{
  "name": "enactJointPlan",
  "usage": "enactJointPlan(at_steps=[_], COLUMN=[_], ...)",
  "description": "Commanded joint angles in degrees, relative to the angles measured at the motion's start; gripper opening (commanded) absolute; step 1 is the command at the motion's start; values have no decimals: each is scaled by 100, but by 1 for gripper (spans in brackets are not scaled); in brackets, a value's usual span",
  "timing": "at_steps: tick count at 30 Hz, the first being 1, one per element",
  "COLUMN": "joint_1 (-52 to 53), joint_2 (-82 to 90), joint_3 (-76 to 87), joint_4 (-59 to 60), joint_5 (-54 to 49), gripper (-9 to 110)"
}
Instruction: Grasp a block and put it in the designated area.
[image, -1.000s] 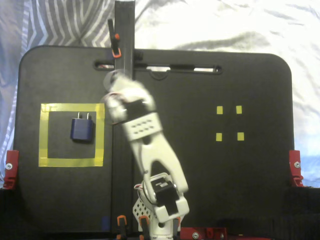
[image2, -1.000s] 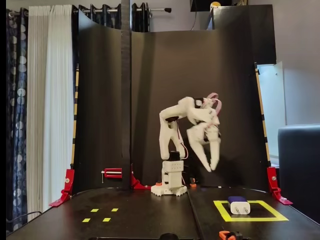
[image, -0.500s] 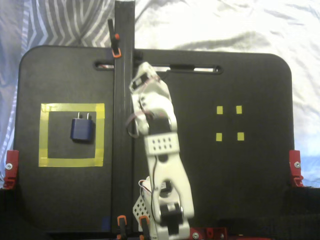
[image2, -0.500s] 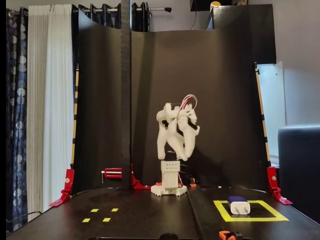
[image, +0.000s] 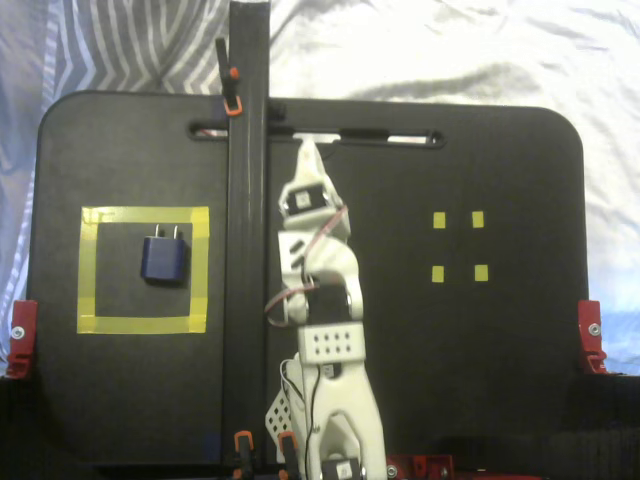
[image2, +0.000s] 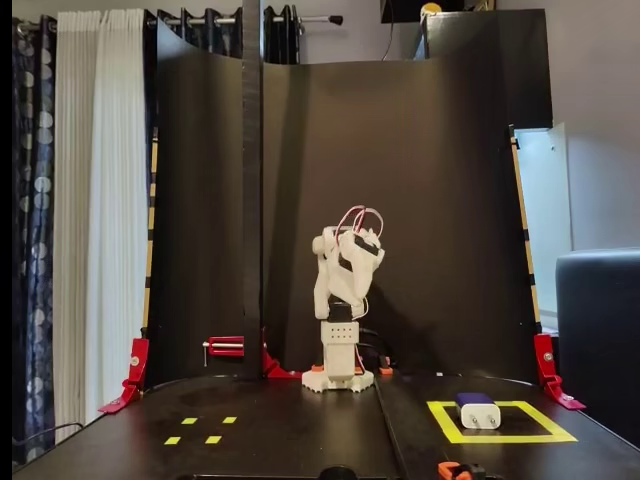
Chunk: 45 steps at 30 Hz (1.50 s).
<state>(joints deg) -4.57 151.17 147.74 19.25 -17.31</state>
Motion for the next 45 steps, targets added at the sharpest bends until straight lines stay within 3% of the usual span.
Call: enactJointPlan(at_steps=[1,10,21,28,45], joint_1=[53,246,123,132,123], joint_2=[457,1819,3797,3850,3850], joint_3=[220,1441,2874,3208,3226], joint_4=[-9,114,817,879,2347], joint_5=[501,1749,1679,1661,1195], gripper=[0,0,0,0,0])
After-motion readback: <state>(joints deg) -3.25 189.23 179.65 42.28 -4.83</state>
